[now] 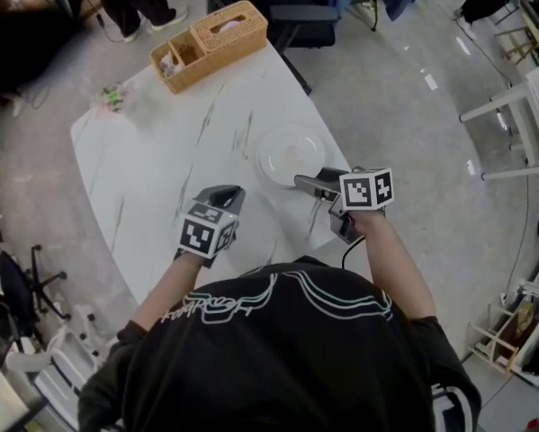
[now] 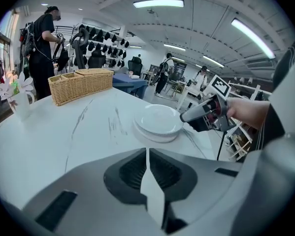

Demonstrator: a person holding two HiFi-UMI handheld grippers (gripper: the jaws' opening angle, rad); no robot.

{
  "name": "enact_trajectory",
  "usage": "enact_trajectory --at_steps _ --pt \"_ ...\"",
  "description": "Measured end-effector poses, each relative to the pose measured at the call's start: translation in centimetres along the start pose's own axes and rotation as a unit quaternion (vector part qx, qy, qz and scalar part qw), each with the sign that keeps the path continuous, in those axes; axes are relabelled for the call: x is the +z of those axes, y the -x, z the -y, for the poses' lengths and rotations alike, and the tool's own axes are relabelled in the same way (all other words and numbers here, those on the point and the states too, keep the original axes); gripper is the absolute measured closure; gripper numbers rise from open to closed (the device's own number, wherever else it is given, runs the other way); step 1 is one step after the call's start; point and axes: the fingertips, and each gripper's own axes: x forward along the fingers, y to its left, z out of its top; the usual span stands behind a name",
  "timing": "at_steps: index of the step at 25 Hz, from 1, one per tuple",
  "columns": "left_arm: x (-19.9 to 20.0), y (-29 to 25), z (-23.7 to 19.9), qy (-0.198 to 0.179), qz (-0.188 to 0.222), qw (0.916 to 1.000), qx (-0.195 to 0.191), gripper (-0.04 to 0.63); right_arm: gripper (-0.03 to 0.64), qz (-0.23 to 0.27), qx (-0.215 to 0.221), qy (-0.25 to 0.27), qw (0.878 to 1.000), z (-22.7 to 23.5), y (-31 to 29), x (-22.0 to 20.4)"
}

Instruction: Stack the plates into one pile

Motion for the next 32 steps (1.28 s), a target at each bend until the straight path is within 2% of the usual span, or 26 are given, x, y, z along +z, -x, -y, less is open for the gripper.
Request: enact_trajectory --at_steps 5,9,13,18,24,25,26,28,32 --pt "-0.1 0.2 -0.2 0.001 -0.001 1.0000 0.000 0.557 0.322 -0.094 -0.028 0.100 0.990 -0.3 -0.5 -1.4" --pt "-0.5 0.3 -0.2 0.004 -0.001 1.0000 0.000 0.557 0.322 -0.162 -0.059 0.171 0.970 0.0 -0.4 -2.4" --pt "-0.6 0.4 -0.2 0.004 0.001 1.0000 -0.001 0.557 0.322 -0.203 -0.090 0.222 0.949 0.2 -0.3 -3.0" --pt "-1.0 0.9 -0.4 0.005 0.006 1.0000 0.001 0.557 0.322 -0.258 -0.144 0.300 0.907 0.5 0.2 -3.3" --pt "-1.8 1.8 -0.4 0.007 0.010 0.9999 0.001 0.557 0.322 -0.322 -0.204 0.347 0.857 2.3 1.0 -4.1" --pt "-1.9 2.0 -0.5 0.008 0.012 0.9999 0.002 0.557 0.322 -0.325 -0.207 0.345 0.856 2.2 1.2 -4.2" --pt "-2.0 2.2 -0.4 0.009 0.014 0.9999 0.002 0.557 0.322 -0.319 -0.202 0.344 0.860 1.8 1.1 -4.1" --pt "-2.2 2.8 -0.3 0.009 0.018 0.9998 0.003 0.557 0.322 -0.293 -0.187 0.341 0.873 0.5 0.8 -3.6" --pt "-1.9 4.2 0.1 0.005 0.032 0.9995 -0.002 0.557 0.322 -0.238 -0.185 0.325 0.896 -1.2 1.2 -3.0"
